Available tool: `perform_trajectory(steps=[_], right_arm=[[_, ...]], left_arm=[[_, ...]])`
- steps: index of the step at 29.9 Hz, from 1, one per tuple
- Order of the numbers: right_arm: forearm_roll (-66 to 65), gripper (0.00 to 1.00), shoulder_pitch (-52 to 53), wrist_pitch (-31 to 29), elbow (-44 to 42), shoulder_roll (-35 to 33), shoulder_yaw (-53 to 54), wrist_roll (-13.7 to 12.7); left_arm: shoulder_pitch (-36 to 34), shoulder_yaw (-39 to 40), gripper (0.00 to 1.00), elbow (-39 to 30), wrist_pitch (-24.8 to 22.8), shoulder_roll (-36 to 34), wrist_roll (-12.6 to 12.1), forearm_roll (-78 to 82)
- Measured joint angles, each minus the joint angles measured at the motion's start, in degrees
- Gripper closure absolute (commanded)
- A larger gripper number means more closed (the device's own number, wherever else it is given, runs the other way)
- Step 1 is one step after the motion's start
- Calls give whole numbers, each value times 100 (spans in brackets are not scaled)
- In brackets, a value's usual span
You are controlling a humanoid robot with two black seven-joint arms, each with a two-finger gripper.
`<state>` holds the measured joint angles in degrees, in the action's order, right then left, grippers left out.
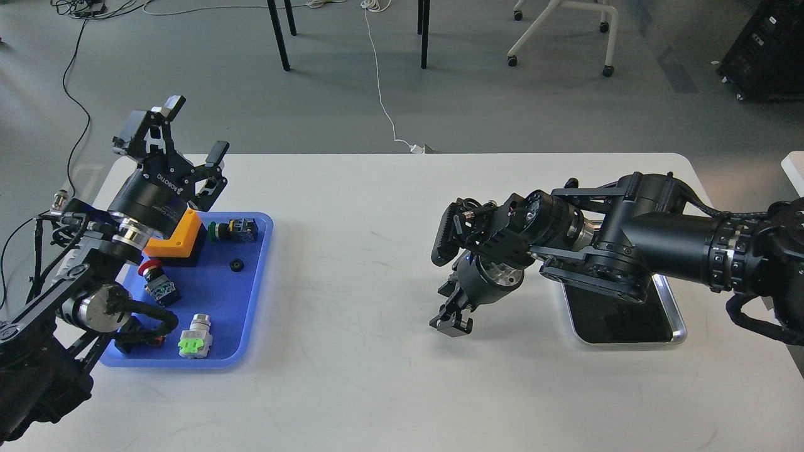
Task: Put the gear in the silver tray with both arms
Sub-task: 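Grasp the black gear with the right gripper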
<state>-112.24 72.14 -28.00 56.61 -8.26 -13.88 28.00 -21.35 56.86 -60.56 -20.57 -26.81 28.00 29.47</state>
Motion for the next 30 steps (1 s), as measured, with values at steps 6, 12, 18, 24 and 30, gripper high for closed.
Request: perform_trajectory(steps=[6,12,18,24,30], right_arm=[[0,44,-1,0,-59,-1,-9,0],[0,53,-30,-1,-90,-1,-19,0],[0,60,-34,0,-99,5,-77,0],[0,73,-45,-1,-111,1,-89,0],[3,85,-51,0,-116,13,-89,0]], left_arm=[[0,1,2,-5,0,0,0,-3],[0,1,2,-8,0,-5,0,-3],[0,31,2,-9,0,-5,0,-3],[0,45,2,-9,0,-3,0,-3],[0,45,2,-9,0,-1,0,-3]])
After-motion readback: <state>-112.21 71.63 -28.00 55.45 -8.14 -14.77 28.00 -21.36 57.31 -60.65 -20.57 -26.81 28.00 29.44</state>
